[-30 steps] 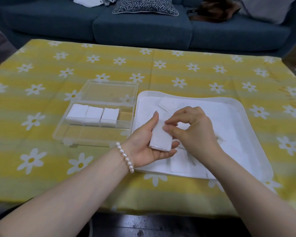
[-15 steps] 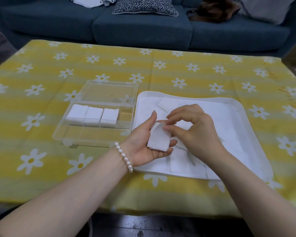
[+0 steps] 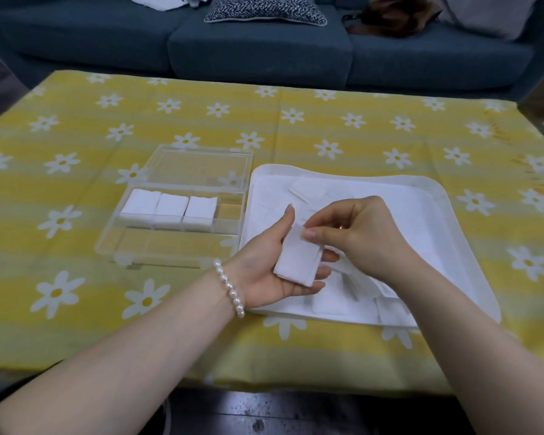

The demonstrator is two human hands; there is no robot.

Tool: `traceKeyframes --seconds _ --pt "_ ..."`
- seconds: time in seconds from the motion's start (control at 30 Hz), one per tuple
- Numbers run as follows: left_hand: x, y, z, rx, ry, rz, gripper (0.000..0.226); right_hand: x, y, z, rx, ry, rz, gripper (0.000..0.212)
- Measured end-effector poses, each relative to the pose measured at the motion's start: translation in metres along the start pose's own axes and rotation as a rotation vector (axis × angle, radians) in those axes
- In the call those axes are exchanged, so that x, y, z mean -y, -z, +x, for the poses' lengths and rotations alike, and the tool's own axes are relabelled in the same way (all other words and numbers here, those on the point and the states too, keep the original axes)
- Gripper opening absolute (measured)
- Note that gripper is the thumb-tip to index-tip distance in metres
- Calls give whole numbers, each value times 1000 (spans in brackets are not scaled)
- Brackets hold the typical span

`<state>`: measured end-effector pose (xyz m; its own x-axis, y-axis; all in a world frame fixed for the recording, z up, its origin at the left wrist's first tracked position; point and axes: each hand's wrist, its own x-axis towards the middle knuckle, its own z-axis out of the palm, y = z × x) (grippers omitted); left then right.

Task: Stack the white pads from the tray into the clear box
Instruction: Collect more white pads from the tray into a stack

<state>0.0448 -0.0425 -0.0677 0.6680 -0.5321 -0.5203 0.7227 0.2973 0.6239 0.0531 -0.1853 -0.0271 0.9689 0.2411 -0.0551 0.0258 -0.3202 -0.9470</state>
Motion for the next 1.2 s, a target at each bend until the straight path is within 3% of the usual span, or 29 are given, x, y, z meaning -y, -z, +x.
traceKeyframes --seconds 0.57,0.73,0.9,1.03,1.2 --pt "-1 -3 -1 66 -18 -52 63 -11 -2 3 8 39 -202 18" --pt "-2 -4 -5 73 -37 -44 15 -19 -4 6 -127 221 -499 20" --pt "-14 3 -4 16 -20 -223 25 -25 25 17 -326 102 -410 7" --pt "-30 16 -2 -185 -112 -359 22 -37 43 18 -123 -105 -628 6" --pt "-39 29 -2 -370 -160 -335 9 -41 22 13 67 -64 -763 10"
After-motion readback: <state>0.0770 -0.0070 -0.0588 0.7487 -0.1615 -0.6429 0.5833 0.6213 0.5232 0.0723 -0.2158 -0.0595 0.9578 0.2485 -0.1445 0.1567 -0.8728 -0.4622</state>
